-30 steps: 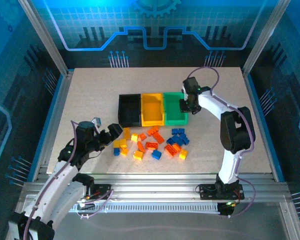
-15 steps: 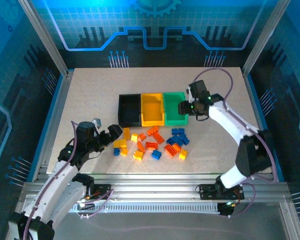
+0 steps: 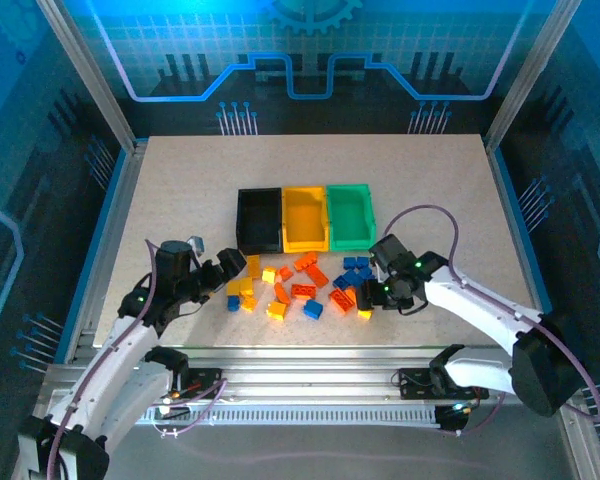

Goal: Sort the legos into containers by color

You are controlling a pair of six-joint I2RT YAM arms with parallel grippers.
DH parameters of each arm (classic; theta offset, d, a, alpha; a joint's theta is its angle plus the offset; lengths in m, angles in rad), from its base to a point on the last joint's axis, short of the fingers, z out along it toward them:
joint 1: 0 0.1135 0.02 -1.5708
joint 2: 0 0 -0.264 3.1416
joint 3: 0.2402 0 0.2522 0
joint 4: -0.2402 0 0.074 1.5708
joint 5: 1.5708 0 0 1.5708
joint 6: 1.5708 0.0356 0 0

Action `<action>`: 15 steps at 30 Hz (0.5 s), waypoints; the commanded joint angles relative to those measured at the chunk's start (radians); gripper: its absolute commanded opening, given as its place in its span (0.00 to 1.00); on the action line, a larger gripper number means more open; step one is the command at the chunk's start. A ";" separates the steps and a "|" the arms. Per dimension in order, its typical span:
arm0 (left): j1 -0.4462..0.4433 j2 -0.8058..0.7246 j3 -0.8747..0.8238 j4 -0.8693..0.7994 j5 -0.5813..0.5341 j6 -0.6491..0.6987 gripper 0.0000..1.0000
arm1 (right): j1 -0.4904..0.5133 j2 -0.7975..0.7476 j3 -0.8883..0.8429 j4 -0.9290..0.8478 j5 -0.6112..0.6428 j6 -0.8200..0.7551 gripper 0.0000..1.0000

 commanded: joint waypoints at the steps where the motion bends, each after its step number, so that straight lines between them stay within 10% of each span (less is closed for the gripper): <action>1: -0.005 -0.001 -0.014 0.025 0.027 -0.010 0.99 | 0.022 0.023 0.000 0.020 -0.019 0.018 0.68; 15: -0.005 -0.011 -0.050 0.031 0.029 -0.022 0.99 | 0.058 0.169 0.021 0.069 -0.004 0.023 0.61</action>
